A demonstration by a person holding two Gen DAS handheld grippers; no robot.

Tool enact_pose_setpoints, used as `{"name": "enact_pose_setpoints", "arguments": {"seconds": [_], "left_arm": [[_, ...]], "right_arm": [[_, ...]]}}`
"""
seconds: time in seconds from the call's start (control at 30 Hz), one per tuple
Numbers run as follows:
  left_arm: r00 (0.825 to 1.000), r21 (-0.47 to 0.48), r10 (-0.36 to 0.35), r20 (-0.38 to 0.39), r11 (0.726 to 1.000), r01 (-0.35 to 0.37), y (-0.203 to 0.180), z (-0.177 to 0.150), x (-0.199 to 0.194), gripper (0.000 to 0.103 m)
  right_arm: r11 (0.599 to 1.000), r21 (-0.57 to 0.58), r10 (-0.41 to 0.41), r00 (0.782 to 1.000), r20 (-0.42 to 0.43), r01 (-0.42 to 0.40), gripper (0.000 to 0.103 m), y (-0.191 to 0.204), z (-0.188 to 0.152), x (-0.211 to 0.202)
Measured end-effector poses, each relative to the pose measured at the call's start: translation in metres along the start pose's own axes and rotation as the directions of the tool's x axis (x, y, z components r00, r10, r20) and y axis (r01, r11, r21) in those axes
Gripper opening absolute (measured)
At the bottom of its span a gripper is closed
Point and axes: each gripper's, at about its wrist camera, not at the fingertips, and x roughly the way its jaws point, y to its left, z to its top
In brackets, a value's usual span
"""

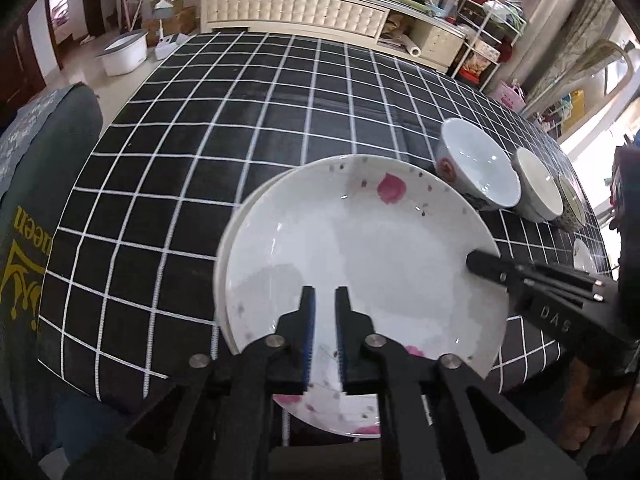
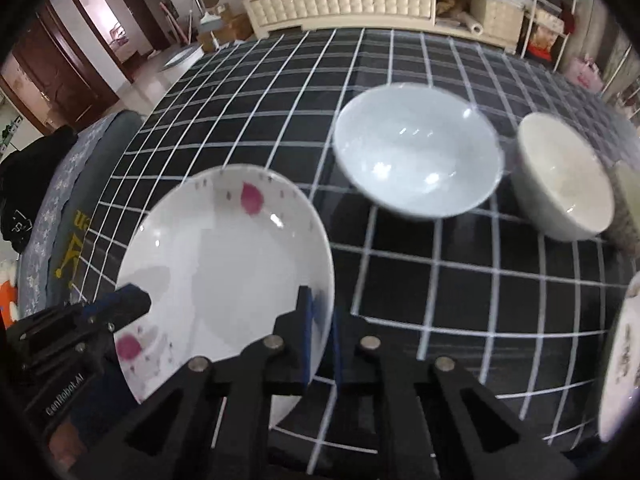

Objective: Organize plates and bowls

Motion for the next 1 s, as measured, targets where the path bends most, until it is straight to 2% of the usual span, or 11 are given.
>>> {"name": "enact_pose_setpoints", "arguments": {"seconds": [0.07,0.4,0.53,0.6,0.7,0.8,0.87,1.0], "left_arm": [[1.0,-0.007,0.011,-0.002,1.0,-0.011,0.007,-0.001,0.0,0.017],[0.999,-0.013,0.03,-0.013,0.999,-0.03,0.014,-0.003,0.009,0.017],[0.999,0.003,0.047,0.004,0.999,-0.047,0.008,-0.003,0.004,0.017],[0.999,0.008,0.05,0.02,0.999,-0.05,0.005,-0.003,-0.002,0.026],[0.997,0.022,0.065,0.045,0.998,-0.066,-0.002,-0.001,-0.009,0.027],[0.996,0.031,0.069,0.06,0.997,-0.071,-0.009,0.001,-0.016,0.027],[0.995,0.033,0.079,0.06,0.996,-0.082,-0.015,0.002,-0.02,0.032],[0.991,0.067,0.092,0.094,0.993,-0.099,-0.031,0.004,-0.033,0.032]], "right_arm": [[1.0,-0.007,0.001,1.0,-0.011,-0.001,0.012,0.003,-0.001,0.004],[0.999,-0.042,-0.022,1.0,-0.003,0.022,0.014,0.009,-0.003,0.005],[0.997,-0.056,-0.055,0.998,0.017,0.056,0.021,0.011,-0.005,0.002],[0.996,-0.052,-0.073,0.997,0.026,0.074,0.026,0.009,-0.005,-0.001],[0.996,-0.045,-0.081,0.996,0.039,0.083,0.031,0.006,-0.004,-0.006],[0.996,-0.038,-0.081,0.995,0.063,0.084,0.032,0.003,-0.005,-0.016],[0.996,-0.038,-0.072,0.994,0.077,0.075,0.033,0.001,-0.006,-0.023],[0.997,-0.035,-0.068,0.986,0.155,0.075,0.033,-0.004,-0.007,-0.048]]}}
